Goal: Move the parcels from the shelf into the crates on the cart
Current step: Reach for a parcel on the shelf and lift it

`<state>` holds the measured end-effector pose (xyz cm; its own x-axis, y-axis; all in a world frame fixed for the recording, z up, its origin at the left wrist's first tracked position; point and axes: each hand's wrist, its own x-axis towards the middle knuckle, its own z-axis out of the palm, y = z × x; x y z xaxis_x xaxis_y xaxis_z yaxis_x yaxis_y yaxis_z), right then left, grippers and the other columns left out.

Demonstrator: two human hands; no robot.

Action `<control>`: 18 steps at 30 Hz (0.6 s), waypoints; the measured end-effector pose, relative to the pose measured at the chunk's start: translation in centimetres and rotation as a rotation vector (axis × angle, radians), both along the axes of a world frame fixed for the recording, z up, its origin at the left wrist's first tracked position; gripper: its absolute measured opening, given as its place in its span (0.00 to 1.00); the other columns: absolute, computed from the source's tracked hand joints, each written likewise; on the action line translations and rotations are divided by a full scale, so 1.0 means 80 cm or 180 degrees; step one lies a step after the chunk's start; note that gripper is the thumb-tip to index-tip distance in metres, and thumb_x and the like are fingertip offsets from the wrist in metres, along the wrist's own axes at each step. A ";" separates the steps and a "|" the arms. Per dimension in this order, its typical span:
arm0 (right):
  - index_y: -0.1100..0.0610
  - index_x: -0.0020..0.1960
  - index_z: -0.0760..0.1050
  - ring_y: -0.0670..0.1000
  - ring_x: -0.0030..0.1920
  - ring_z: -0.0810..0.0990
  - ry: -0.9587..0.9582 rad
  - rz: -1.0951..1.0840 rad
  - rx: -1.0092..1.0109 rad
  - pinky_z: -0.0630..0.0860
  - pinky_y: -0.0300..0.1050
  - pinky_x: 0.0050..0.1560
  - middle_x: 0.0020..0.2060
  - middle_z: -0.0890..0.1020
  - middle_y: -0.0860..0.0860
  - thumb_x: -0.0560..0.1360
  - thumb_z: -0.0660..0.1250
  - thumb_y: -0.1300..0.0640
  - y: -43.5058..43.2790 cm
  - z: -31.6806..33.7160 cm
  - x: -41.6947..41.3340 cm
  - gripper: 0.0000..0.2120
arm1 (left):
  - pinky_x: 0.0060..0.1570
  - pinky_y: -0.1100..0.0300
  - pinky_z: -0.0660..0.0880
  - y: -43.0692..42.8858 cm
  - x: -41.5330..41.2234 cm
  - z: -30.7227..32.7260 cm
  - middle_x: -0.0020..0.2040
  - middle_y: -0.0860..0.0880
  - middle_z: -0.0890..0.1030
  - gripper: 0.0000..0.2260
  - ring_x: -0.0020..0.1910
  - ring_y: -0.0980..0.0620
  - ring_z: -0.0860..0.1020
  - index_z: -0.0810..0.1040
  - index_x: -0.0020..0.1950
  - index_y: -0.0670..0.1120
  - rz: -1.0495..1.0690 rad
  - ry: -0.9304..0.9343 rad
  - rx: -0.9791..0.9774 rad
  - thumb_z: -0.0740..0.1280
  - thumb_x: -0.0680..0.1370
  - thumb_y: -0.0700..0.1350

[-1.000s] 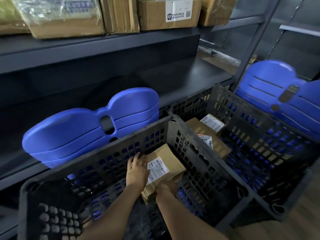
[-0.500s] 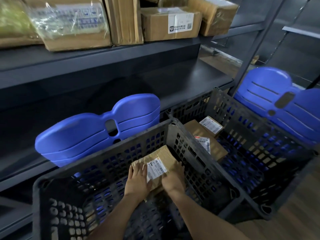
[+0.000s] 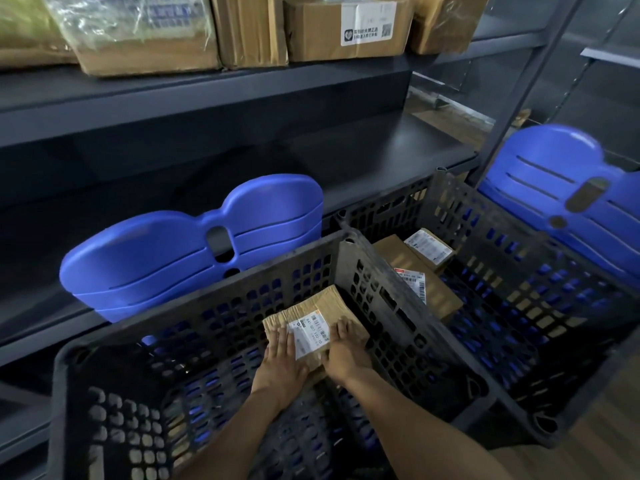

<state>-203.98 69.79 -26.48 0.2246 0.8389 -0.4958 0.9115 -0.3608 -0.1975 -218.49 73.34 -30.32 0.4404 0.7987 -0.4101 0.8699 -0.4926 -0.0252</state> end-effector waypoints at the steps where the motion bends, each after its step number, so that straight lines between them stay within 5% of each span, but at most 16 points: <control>1: 0.61 0.79 0.42 0.57 0.78 0.39 0.0012 0.0008 -0.0024 0.46 0.57 0.76 0.78 0.41 0.58 0.82 0.53 0.47 0.001 0.001 0.001 0.33 | 0.75 0.51 0.38 0.001 0.000 0.002 0.77 0.40 0.34 0.33 0.76 0.41 0.33 0.34 0.76 0.37 0.0040 -0.0043 -0.0071 0.43 0.83 0.58; 18: 0.59 0.79 0.45 0.56 0.78 0.46 -0.0238 0.0611 0.0276 0.48 0.50 0.77 0.79 0.48 0.55 0.82 0.51 0.47 -0.039 0.178 -0.015 0.31 | 0.77 0.54 0.43 -0.035 -0.043 0.215 0.80 0.44 0.45 0.32 0.79 0.46 0.45 0.44 0.79 0.41 0.0272 -0.0271 -0.0136 0.47 0.82 0.59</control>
<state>-205.17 66.70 -12.25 0.0902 0.9086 -0.4078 0.9751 -0.1639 -0.1495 -221.95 70.57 -13.13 0.4061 0.8174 -0.4086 0.9069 -0.4155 0.0701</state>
